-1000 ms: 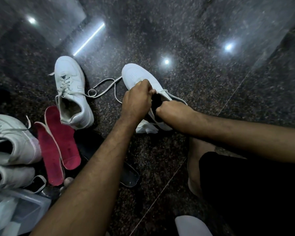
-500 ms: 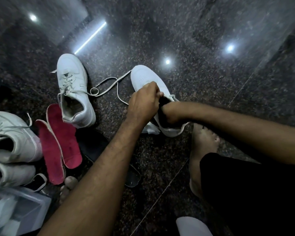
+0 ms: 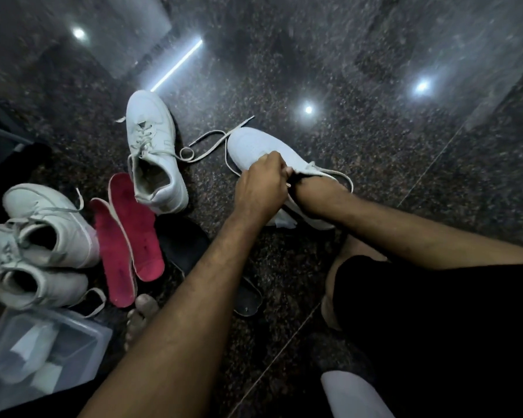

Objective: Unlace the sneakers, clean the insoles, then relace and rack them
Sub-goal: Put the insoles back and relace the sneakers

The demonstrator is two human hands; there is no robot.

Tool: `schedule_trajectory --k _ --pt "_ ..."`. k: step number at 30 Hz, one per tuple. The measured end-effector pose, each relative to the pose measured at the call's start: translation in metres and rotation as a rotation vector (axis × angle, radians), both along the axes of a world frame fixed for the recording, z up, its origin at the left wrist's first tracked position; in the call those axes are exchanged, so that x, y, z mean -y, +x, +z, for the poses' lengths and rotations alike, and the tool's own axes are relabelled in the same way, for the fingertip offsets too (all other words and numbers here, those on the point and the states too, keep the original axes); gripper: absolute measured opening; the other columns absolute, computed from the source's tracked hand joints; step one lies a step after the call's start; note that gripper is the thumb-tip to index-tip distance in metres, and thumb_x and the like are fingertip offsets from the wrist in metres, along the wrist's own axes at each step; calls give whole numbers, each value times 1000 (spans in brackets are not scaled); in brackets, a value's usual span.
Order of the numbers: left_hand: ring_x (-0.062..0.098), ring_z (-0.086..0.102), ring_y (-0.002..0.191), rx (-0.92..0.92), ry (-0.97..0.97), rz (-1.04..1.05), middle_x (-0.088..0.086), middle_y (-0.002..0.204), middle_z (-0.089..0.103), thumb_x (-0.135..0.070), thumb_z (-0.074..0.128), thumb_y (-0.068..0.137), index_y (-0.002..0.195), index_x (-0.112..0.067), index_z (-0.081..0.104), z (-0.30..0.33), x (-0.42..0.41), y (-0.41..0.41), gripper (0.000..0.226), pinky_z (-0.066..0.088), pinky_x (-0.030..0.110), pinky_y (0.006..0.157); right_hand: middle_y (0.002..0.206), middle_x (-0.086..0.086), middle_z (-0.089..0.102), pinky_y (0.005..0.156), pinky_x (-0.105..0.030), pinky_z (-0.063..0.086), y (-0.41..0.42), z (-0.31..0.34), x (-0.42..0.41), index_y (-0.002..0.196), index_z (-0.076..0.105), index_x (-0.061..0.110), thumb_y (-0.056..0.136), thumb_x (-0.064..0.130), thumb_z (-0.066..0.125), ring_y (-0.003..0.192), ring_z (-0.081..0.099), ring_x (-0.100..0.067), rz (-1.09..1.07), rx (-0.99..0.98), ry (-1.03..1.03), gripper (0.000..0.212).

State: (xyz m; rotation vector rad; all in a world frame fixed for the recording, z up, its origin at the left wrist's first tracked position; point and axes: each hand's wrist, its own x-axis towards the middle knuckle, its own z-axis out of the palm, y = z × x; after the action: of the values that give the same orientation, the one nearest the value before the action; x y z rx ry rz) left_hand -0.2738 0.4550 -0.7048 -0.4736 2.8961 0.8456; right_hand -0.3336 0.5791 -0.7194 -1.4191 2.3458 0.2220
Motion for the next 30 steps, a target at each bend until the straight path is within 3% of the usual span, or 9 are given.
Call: schedule_trajectory --k 2,6,9,12,18,22,26,30 --pt "36 59 99 4 14 25 12 107 64 -32 51 102 101 -11 56 2 3 0 22 37 41 73 142 -22 49 108 -45 39 -15 -5 1 141 46 5 99 28 13 127 50 -35 -38 -1 -13 58" --pt "34 60 98 20 2 70 10 106 65 -33 47 103 101 -12 55 2 3 -2 22 40 42 72 136 -18 54 111 -40 32 -28 0 6 132 52 1 105 22 32 126 51 -29 6 148 58 40" --pt "36 60 100 32 -22 130 11 109 65 -33 46 103 105 -11 55 -3 3 -2 24 41 42 73 112 -14 68 88 -42 53 -2 3 -3 114 65 7 100 23 40 102 66 -33 -58 48 46 33" --pt "37 60 101 18 -29 157 12 110 65 -32 45 104 107 -10 56 -6 0 -2 25 39 41 72 108 -10 68 76 -38 49 14 8 -10 108 66 7 98 12 43 98 66 -30 -77 -70 131 25" --pt "39 60 101 27 -25 140 14 111 65 -31 45 103 107 -8 55 -3 -5 -2 26 40 44 75 126 -19 59 87 -42 48 5 -5 3 128 54 9 100 18 35 112 60 -36 -285 58 132 34" --pt "39 60 103 63 -35 110 15 112 65 -32 47 103 109 -7 56 -2 -6 -4 27 40 44 77 117 -16 66 83 -39 46 12 -3 1 114 62 8 98 19 43 107 62 -33 -391 -41 36 27" --pt "37 61 101 80 -14 96 14 110 65 -33 48 103 107 -8 57 -2 -5 -7 27 39 42 76 115 -16 68 83 -38 47 10 1 11 115 64 9 95 27 50 104 65 -35 -559 39 -24 30" --pt "36 61 99 83 29 97 13 106 67 -34 50 102 104 -9 57 -5 -1 -7 26 40 41 74 110 -10 69 80 -37 47 12 0 2 109 67 11 97 16 42 99 66 -29 -452 -96 -11 27"
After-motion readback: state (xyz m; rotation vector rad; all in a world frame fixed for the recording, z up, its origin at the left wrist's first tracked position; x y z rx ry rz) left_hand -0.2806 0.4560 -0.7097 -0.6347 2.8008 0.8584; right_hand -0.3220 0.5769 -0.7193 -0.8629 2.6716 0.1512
